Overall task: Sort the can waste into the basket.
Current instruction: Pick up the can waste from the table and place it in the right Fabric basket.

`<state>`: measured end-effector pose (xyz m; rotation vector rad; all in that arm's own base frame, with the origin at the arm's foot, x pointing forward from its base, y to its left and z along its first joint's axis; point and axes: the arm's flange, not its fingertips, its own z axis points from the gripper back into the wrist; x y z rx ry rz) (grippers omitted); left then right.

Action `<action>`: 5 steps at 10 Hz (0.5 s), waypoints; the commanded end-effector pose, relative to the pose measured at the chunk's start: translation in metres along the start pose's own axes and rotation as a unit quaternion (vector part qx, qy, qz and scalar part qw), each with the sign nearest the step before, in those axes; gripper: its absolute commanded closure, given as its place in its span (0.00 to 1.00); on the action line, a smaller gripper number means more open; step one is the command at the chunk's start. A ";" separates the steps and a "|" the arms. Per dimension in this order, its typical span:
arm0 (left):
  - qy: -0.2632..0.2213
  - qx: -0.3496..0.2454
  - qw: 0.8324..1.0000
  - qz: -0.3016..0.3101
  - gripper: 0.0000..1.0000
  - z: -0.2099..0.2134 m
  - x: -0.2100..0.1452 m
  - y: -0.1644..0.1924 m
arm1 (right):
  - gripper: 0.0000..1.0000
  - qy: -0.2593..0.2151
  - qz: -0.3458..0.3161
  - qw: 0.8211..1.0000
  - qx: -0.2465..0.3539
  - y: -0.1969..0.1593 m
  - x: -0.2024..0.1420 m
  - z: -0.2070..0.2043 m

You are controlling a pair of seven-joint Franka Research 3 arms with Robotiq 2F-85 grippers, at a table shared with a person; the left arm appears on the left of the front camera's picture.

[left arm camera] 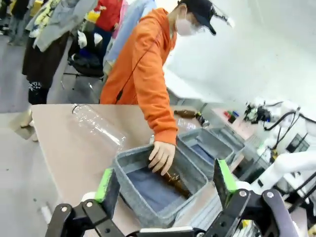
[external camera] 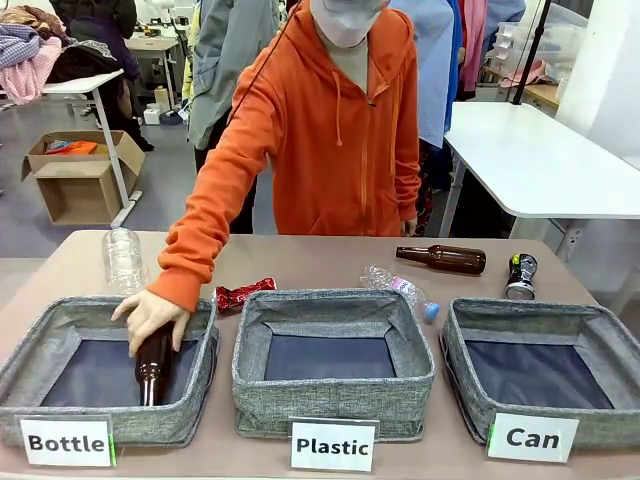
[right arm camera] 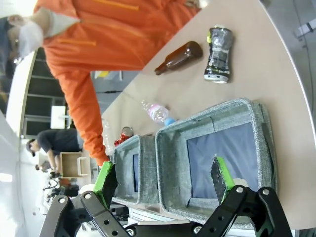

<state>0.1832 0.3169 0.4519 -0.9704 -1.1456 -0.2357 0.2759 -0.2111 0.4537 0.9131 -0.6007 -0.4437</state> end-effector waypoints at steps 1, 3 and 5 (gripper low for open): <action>-0.020 -0.020 1.000 0.005 0.00 -0.007 -0.009 0.007 | 0.00 -0.006 0.014 1.000 0.012 0.000 0.004 0.000; -0.004 -0.016 1.000 0.005 0.00 -0.019 -0.001 0.004 | 0.00 -0.006 0.014 1.000 0.012 0.000 0.004 0.000; 0.038 -0.025 0.999 -0.018 0.00 -0.040 0.024 -0.007 | 0.00 -0.006 0.014 1.000 0.012 0.000 0.004 0.000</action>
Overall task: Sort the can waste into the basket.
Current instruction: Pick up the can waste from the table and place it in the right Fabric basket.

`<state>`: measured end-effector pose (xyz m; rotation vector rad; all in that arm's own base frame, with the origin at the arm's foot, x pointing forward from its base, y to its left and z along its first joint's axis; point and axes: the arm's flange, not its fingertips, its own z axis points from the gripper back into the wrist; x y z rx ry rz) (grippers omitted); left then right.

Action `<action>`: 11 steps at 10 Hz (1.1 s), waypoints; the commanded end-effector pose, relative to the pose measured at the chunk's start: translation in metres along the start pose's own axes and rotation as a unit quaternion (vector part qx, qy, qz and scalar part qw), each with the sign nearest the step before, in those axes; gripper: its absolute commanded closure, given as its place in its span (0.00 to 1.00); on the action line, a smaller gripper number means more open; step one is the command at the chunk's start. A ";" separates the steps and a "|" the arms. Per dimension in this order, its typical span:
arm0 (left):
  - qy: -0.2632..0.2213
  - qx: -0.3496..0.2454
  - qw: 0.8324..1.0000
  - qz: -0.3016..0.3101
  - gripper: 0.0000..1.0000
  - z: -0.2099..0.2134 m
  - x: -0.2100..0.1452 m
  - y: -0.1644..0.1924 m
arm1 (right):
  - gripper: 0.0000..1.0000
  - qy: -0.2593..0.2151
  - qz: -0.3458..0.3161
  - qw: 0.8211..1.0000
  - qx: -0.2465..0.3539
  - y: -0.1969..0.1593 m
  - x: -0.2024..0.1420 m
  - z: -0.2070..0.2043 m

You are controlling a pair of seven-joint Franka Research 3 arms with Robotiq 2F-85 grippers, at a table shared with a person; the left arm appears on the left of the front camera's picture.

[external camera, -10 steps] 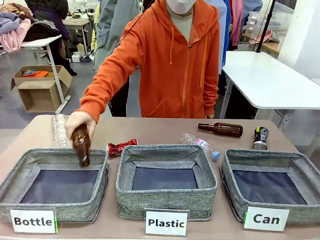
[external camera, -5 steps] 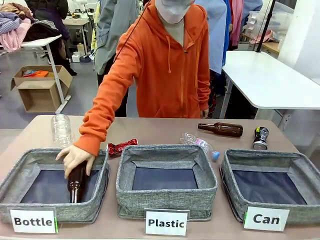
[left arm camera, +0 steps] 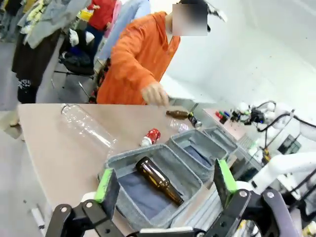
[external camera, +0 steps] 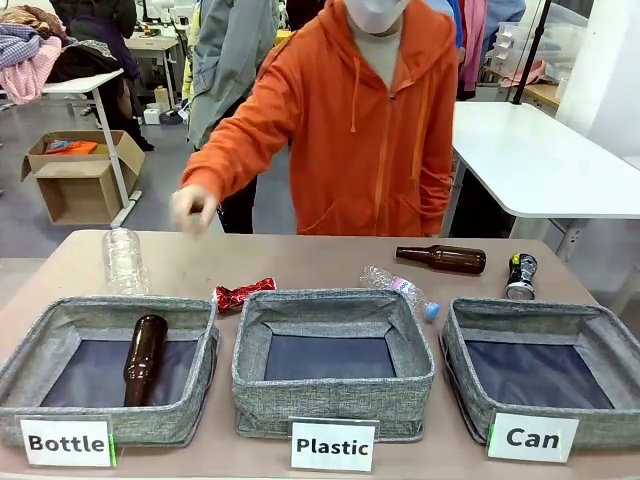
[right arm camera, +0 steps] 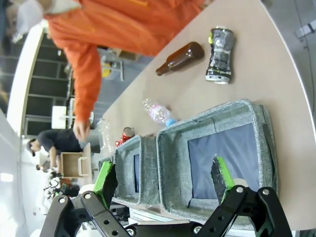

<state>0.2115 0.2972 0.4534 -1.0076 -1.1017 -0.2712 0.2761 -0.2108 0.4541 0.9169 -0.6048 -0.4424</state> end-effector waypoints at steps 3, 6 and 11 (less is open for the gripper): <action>0.150 -0.008 0.983 -0.109 0.00 -0.087 0.081 -0.049 | 0.00 -0.005 0.013 1.000 0.010 -0.001 0.004 0.000; 0.312 -0.014 0.929 -0.200 0.00 -0.216 0.096 -0.106 | 0.00 -0.005 0.013 1.000 0.010 -0.001 0.004 0.000; 0.523 -0.009 0.776 -0.352 0.00 -0.438 0.014 -0.149 | 0.00 -0.005 0.013 1.000 0.010 -0.001 0.004 0.000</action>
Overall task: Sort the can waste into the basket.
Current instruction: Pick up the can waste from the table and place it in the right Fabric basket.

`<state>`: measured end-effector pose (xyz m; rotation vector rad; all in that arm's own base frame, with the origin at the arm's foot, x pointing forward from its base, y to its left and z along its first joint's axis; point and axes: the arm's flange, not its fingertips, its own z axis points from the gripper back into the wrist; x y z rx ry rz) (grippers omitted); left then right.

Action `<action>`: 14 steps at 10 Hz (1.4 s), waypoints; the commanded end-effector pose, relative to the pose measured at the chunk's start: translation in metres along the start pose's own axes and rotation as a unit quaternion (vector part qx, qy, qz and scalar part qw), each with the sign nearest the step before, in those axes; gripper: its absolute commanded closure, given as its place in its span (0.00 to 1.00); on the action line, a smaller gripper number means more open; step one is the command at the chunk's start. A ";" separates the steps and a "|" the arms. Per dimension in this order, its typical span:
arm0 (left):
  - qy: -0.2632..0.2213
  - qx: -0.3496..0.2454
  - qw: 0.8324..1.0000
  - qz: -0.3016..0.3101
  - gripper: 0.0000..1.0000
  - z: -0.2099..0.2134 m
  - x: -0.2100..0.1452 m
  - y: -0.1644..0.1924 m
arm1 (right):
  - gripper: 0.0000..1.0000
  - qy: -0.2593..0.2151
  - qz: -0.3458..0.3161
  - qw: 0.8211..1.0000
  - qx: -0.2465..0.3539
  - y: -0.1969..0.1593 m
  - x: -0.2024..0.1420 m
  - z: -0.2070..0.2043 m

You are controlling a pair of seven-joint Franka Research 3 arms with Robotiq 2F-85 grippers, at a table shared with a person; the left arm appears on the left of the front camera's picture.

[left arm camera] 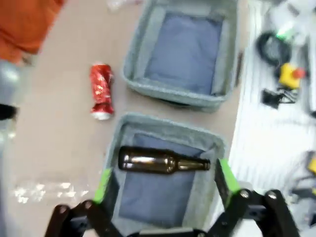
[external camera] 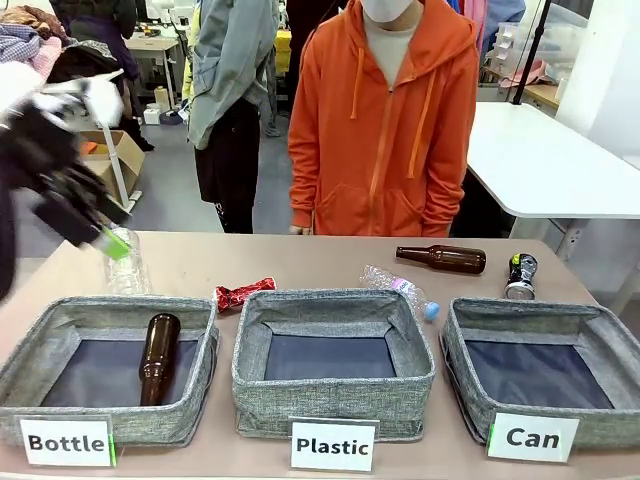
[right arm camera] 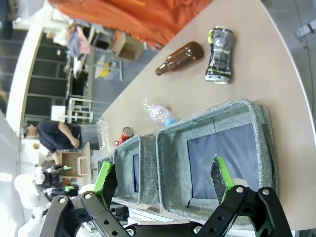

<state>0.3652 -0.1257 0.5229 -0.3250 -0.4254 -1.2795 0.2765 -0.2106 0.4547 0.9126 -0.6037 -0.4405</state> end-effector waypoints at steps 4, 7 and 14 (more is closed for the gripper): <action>0.056 0.000 0.997 -0.046 0.00 -0.068 0.027 0.008 | 0.00 -0.006 0.012 1.000 0.012 -0.002 0.004 0.001; 0.049 -0.007 0.998 -0.041 0.00 -0.083 0.032 0.019 | 0.00 -0.006 0.012 1.000 0.012 -0.002 0.004 0.001; 0.079 0.068 0.993 -0.054 0.00 -0.146 0.096 0.096 | 0.00 -0.006 0.012 1.000 0.012 -0.002 0.004 0.001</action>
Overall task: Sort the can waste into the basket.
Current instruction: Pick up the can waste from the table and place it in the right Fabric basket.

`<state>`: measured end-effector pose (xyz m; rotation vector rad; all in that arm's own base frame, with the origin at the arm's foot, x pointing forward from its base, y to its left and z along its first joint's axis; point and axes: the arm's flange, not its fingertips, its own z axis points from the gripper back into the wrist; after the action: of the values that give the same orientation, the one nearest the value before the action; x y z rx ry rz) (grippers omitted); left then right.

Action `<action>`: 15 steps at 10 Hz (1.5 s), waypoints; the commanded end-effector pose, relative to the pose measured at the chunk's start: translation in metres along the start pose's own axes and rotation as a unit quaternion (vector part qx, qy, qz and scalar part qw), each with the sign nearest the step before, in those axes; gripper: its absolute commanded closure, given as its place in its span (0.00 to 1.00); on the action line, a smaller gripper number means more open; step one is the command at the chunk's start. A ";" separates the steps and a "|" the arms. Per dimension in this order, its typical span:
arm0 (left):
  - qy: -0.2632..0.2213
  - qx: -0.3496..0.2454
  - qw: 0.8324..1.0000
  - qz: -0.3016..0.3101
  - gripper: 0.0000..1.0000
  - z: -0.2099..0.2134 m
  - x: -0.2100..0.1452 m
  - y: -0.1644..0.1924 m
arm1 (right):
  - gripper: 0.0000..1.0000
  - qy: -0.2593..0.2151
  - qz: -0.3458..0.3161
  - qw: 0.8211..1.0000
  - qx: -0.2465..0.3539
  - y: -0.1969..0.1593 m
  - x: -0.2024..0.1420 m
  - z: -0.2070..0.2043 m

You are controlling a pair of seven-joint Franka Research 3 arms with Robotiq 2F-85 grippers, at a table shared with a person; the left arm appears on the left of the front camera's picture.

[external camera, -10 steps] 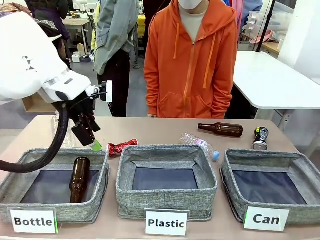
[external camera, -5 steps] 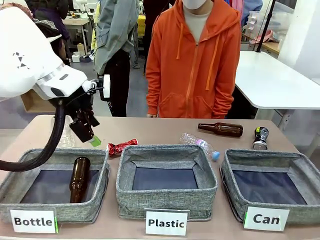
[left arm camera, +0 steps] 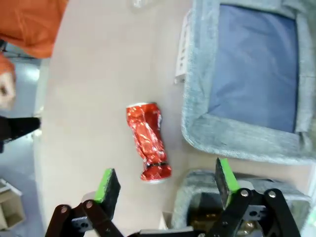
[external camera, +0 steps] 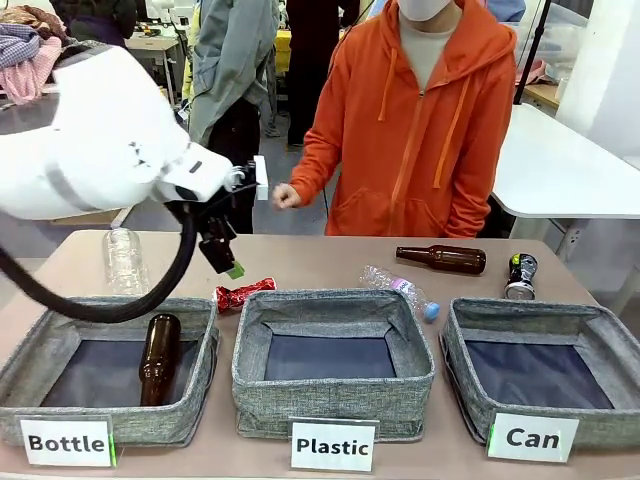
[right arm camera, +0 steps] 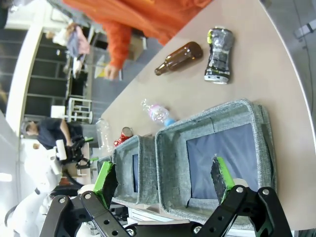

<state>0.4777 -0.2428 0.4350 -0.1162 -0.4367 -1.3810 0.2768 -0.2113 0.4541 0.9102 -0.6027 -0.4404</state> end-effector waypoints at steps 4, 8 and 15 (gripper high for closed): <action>-0.097 -0.064 0.993 -0.002 0.00 0.094 -0.083 0.023 | 0.00 -0.006 0.011 1.000 0.013 -0.001 0.003 0.001; -0.243 -0.029 0.963 0.108 0.00 0.208 -0.249 -0.027 | 0.00 -0.006 0.011 1.000 0.013 -0.001 0.003 0.001; -0.406 -0.040 0.865 0.291 0.00 0.186 -0.436 -0.062 | 0.00 -0.006 0.011 1.000 0.013 -0.001 0.003 0.001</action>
<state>0.3200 0.2131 0.4428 -0.8279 -0.8940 -0.6701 0.2770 -0.2123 0.4549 0.9081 -0.6023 -0.4402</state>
